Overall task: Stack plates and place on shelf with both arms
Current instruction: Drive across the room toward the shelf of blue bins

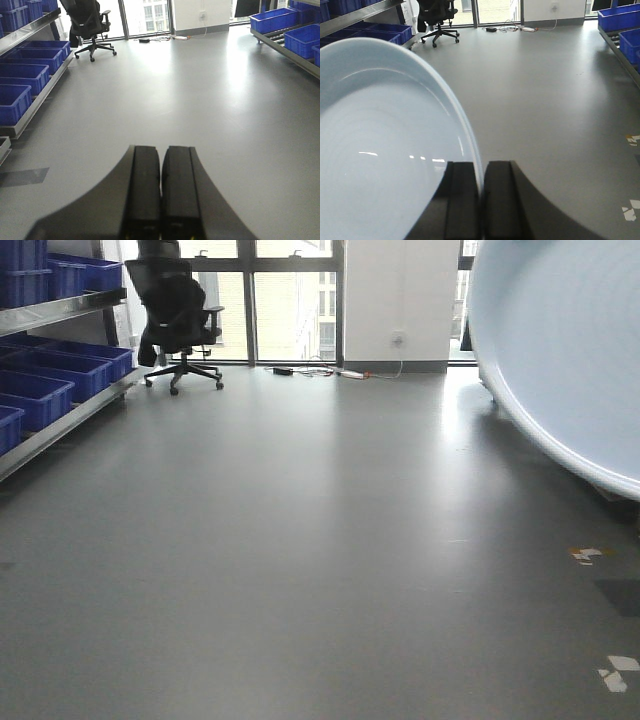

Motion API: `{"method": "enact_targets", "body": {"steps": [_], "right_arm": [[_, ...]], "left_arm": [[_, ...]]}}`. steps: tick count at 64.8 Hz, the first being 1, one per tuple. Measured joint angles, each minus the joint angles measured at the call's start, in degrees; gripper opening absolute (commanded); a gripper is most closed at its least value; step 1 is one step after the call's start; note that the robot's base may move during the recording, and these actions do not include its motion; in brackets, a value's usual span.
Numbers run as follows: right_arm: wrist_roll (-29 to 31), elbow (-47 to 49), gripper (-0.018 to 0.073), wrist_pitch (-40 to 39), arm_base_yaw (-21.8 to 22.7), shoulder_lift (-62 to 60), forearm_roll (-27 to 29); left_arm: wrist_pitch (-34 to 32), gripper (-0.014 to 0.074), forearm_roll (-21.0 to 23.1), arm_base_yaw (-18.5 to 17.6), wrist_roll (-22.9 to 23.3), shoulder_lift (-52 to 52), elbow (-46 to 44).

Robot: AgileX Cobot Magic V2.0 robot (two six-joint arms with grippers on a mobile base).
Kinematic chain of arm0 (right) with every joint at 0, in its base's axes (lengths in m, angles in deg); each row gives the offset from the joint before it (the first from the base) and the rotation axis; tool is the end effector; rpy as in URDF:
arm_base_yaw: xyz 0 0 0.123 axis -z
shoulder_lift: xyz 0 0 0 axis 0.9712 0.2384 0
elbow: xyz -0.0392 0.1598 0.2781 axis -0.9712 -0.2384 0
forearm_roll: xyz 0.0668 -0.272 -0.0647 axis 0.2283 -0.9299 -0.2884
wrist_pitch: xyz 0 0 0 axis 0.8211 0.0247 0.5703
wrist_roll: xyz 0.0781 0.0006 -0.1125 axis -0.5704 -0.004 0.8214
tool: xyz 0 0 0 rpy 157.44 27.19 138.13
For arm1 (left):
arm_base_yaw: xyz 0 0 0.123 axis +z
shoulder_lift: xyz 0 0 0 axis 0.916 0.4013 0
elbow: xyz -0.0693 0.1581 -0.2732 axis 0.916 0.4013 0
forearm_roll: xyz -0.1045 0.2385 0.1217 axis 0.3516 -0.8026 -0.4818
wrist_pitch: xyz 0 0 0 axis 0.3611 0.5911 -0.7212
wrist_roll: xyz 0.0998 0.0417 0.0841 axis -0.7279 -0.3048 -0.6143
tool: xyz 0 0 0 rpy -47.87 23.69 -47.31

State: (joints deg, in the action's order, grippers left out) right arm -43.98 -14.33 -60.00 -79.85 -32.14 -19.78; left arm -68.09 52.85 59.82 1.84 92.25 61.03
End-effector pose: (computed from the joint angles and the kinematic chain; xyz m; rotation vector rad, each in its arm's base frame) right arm 0.1342 0.0146 0.2776 0.0381 1.7012 0.1941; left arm 0.1560 -0.0173 0.2967 0.2025 1.6888 0.0144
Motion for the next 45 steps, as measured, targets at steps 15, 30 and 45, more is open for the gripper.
{"method": "enact_targets", "body": {"steps": [15, 30, 45], "right_arm": [[0.0, 0.0, 0.0055, 0.0, 0.0, 0.0, 0.0], [0.0, 0.0, 0.0055, 0.0, 0.0, 0.0, 0.0], [0.0, 0.0, 0.0055, 0.0, 0.0, 0.0, 0.0]], "left_arm": [[0.0, 0.0083, 0.0, 0.0, 0.0, 0.0, 0.0], [0.0, 0.0083, 0.0, 0.0, 0.0, 0.0, 0.0], [0.0, 0.0083, 0.0, 0.0, 0.0, 0.0, 0.0]]}}
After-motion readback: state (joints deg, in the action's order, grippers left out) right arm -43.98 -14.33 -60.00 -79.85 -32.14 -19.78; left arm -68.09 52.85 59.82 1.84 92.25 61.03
